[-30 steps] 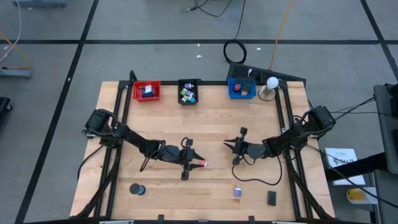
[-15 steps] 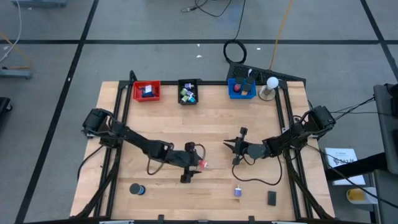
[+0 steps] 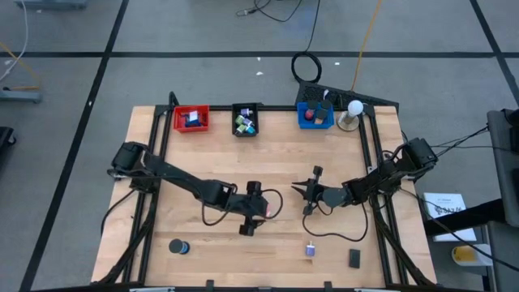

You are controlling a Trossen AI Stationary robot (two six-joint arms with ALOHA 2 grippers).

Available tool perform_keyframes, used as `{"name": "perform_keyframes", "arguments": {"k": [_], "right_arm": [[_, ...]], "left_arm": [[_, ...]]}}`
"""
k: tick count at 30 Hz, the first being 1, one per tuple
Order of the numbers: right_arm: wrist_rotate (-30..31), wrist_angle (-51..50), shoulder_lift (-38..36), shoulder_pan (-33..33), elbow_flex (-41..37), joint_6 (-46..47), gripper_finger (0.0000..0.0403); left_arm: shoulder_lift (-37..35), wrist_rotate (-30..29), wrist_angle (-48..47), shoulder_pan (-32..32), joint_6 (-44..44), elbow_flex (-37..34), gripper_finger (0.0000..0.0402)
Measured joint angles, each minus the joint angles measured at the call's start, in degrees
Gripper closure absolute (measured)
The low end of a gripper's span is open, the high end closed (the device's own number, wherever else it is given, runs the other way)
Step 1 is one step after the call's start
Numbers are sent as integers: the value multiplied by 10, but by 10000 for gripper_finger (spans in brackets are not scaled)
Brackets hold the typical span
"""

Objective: Pick & Place Office items
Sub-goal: Put the red charger adapter head into the black bin

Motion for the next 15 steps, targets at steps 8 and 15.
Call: {"name": "perform_keyframes", "arguments": {"k": [8, 15], "right_arm": [[0, 1, 0, 0, 0, 1, 358], [0, 0, 0, 0, 0, 1, 358]], "left_arm": [[70, 4, 20, 10, 43, -1, 126], [88, 16, 22, 9, 41, -1, 190]]}}
